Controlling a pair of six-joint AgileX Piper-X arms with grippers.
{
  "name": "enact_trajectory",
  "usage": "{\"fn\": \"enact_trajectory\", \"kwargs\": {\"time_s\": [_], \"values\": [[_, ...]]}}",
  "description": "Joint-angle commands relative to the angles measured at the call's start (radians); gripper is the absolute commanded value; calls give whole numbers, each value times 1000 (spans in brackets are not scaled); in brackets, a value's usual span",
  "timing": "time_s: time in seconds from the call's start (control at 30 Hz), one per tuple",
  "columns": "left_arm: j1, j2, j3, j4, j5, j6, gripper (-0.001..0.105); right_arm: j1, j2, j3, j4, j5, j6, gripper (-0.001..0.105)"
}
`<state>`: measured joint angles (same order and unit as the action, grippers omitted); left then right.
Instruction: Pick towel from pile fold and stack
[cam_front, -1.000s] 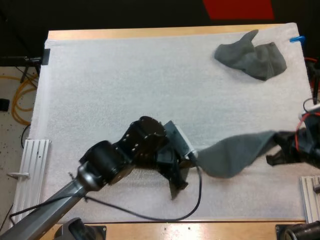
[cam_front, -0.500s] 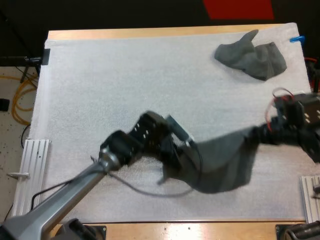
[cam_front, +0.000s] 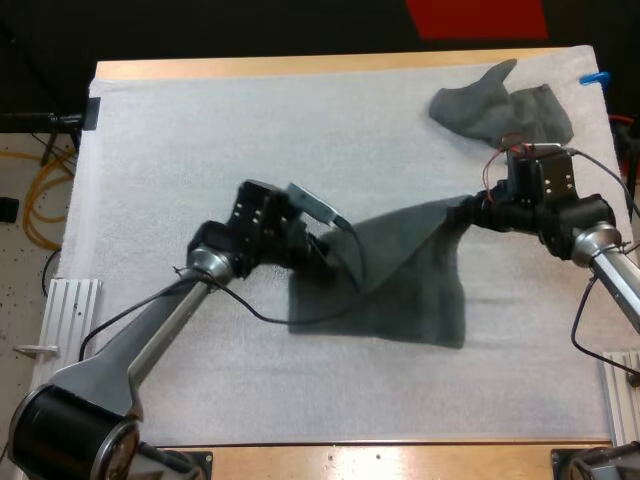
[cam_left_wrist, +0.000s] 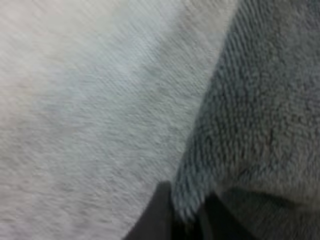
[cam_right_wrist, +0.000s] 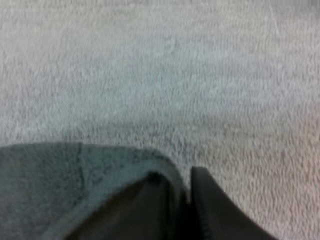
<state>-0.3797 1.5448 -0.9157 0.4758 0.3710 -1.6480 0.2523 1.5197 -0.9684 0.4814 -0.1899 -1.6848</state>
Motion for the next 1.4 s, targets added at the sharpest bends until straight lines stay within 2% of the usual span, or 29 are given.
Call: {"fn": "enact_trajectory", "kwargs": {"time_s": [0.0,0.03,0.1,0.13,0.17,0.23,0.3,0.47,0.57,0.7,0.73,0.8,0.9,0.93,1.1,1.23,1.37], "values": [[19,-10,-13,-25,2,0,13,-4,-6,-17,-24,-2,3,34],[33,-10,-23,-25,2,0,20,-4,-6,-22,-34,-2,3,49],[52,-10,-40,-25,22,0,32,-4,-6,-40,-36,-2,5,69],[63,-10,-54,-23,44,-5,40,-4,-6,-55,-33,-2,5,78],[69,-10,-63,-21,60,-9,44,-4,-8,-63,-31,-2,5,80],[79,-10,-103,14,102,-13,49,-4,-16,-92,-29,-2,5,76],[81,-15,-137,72,105,-3,49,-4,-33,-113,-14,-2,5,70],[81,-90,-182,152,81,102,49,-2,-104,-156,64,-18,-6,53],[81,-183,-182,187,18,137,49,-2,-160,-157,114,-17,-38,36],[81,-317,-182,255,-3,143,49,-2,-228,-157,199,-17,-61,3],[81,-357,-182,279,-3,143,50,-2,-245,-157,227,-23,-71,0],[81,-409,-182,323,-1,143,54,-2,-265,-157,270,-49,-90,0],[81,-497,-182,398,0,140,68,-2,-280,-157,344,-105,-93,0],[81,-524,-182,425,-2,122,69,1,-281,-157,378,-128,-93,0],[81,-622,-182,550,-3,86,69,76,-269,-157,458,-129,-135,0],[81,-675,-182,626,-3,85,69,176,-223,-157,459,-28,-145,0],[81,-690,-182,686,-3,85,69,217,-128,-161,461,-21,-145,0]]}}
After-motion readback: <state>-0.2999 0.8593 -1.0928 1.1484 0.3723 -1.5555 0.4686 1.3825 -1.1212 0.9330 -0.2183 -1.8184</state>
